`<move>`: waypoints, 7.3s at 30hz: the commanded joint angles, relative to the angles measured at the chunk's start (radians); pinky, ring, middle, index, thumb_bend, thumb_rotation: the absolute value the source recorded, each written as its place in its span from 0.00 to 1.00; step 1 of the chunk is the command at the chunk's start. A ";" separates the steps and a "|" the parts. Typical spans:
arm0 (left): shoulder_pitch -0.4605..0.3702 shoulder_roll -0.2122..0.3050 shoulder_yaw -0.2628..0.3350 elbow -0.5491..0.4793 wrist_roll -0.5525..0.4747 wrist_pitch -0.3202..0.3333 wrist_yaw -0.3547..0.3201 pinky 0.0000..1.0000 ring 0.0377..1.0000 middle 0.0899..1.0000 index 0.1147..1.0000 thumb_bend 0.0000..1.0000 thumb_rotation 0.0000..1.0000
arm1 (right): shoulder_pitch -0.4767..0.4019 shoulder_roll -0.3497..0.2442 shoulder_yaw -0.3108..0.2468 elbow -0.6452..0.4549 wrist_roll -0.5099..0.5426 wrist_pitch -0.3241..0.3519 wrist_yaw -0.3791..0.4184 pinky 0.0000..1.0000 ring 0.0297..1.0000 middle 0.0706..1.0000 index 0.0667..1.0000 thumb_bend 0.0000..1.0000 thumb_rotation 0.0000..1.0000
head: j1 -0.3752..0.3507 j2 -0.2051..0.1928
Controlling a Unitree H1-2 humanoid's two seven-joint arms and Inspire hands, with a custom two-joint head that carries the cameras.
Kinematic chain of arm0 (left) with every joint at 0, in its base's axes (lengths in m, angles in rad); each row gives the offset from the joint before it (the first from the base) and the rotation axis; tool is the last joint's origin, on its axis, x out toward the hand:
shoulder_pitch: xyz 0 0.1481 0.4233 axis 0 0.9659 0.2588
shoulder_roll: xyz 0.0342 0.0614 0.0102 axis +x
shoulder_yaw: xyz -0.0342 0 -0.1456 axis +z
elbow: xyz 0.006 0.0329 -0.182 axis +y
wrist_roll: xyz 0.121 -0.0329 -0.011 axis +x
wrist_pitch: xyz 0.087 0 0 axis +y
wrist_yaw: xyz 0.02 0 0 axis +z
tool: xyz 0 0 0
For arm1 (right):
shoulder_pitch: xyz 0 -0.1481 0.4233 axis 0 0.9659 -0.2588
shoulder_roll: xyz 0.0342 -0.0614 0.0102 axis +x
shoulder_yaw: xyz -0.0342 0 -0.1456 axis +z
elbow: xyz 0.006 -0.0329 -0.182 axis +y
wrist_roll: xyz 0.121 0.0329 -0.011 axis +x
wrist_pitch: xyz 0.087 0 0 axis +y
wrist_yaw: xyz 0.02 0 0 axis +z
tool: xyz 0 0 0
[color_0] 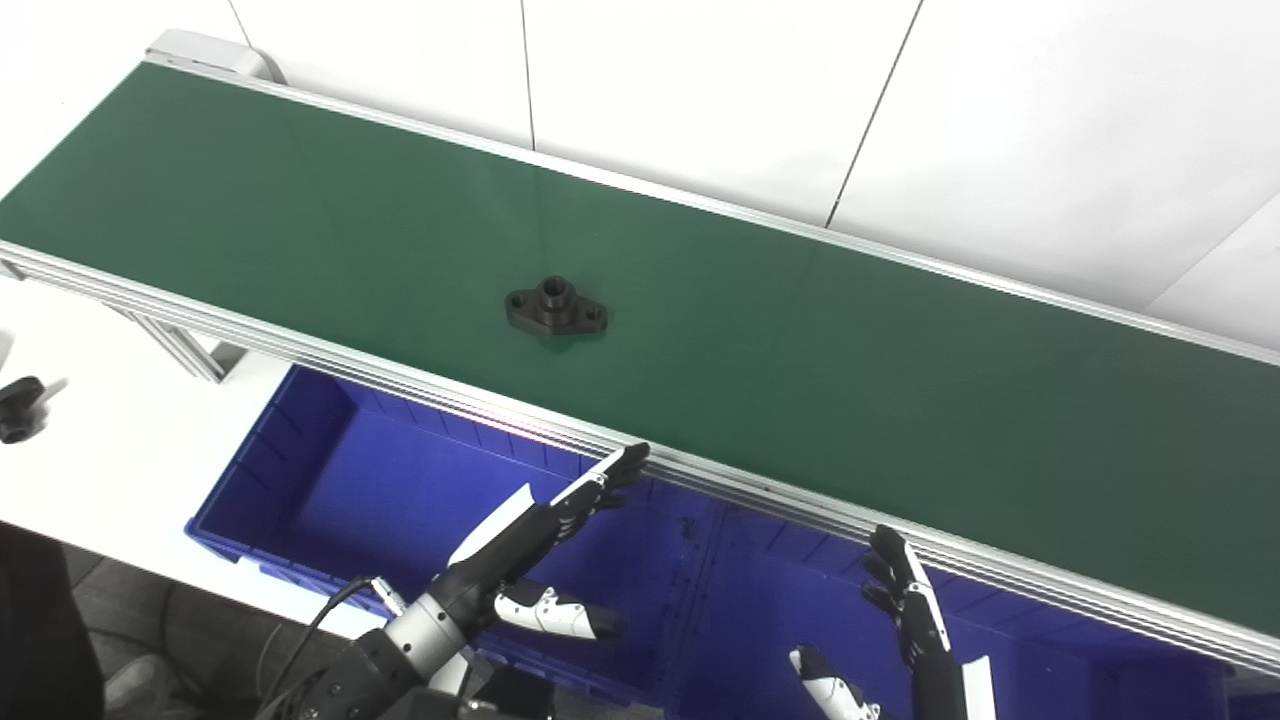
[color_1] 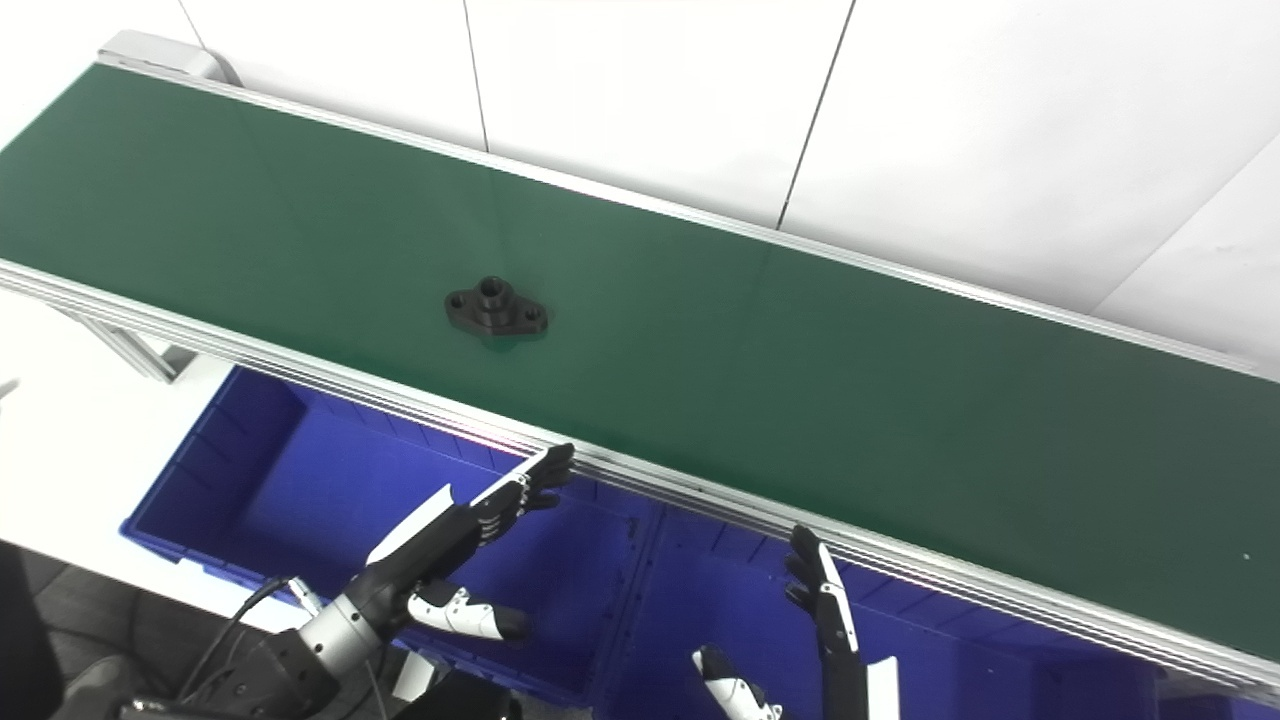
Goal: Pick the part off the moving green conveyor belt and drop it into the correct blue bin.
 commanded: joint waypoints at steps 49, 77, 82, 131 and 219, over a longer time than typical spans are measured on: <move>-0.035 -0.032 0.069 0.015 0.026 -0.037 -0.106 0.98 1.00 1.00 1.00 0.83 0.65 | -0.491 -0.082 -0.142 -0.317 -0.180 0.454 0.257 0.73 0.79 0.83 0.89 0.73 0.45 | -0.067 -0.027; -0.042 0.004 0.032 0.012 0.040 -0.038 -0.068 0.99 1.00 1.00 1.00 0.85 0.67 | -0.881 -0.190 0.039 -0.007 -0.351 0.618 0.453 0.71 0.79 0.84 0.88 0.80 0.37 | -0.119 -0.034; -0.041 0.006 0.026 0.014 0.036 -0.038 -0.064 1.00 1.00 1.00 1.00 0.87 0.68 | -0.918 -0.210 0.080 0.058 -0.375 0.612 0.454 0.71 0.78 0.83 0.88 0.80 0.34 | -0.118 -0.036; -0.020 -0.012 0.087 -0.006 -0.009 -0.037 -0.138 1.00 1.00 1.00 1.00 0.83 0.65 | -0.855 -0.303 0.271 0.308 -0.437 0.519 0.238 0.17 0.22 0.43 0.46 0.53 0.00 | -0.254 -0.013; 0.008 -0.016 0.128 -0.142 -0.053 -0.030 -0.169 0.90 0.94 0.98 0.98 0.87 0.59 | -0.443 -0.321 0.254 -0.165 -0.792 0.587 0.819 0.38 0.45 0.54 0.82 0.62 0.55 | -0.120 0.231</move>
